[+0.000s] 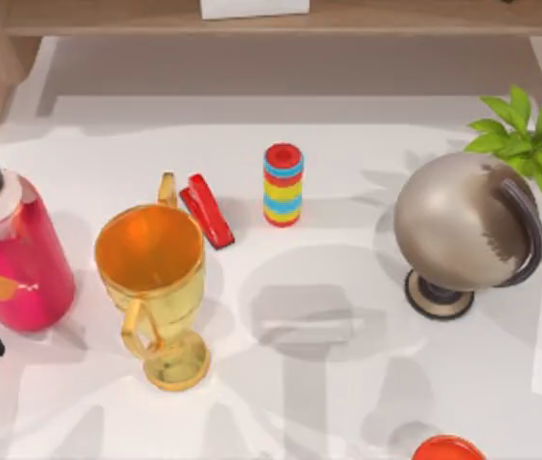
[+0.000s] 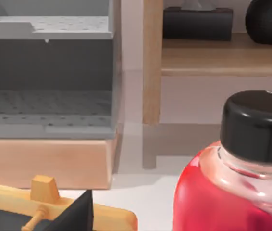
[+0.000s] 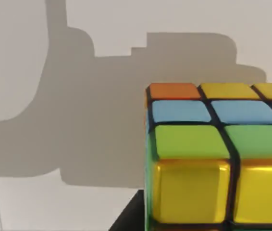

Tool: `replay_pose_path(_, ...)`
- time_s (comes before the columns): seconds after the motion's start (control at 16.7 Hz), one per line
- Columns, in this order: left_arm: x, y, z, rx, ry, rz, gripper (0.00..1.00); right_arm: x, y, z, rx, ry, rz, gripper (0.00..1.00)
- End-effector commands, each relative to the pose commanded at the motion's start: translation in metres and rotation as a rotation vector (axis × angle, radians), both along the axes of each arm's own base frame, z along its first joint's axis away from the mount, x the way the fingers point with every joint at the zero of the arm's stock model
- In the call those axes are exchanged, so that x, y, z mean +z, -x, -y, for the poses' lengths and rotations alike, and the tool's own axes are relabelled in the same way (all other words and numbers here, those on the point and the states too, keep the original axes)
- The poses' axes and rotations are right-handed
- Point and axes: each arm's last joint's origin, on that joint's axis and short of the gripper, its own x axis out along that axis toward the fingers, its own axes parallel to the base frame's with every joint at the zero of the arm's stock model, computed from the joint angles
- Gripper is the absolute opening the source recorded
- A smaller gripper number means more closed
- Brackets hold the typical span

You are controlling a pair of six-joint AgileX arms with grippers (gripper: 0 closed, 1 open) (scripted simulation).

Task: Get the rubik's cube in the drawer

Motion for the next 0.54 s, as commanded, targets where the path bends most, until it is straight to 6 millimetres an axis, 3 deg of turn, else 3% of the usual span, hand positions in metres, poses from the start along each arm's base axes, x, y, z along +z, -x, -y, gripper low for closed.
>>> replay_pose_path(0.18, 0.0, 0.0, 0.0, 0.0, 0.0, 0.0, 1.0, 0.0, 0.0, 0.0, 0.0, 0.0, 0.0, 0.98)
replay_pose_path(0.54, 0.0, 0.0, 0.0, 0.0, 0.0, 0.0, 1.0, 0.0, 0.0, 0.0, 0.0, 0.0, 0.0, 1.0)
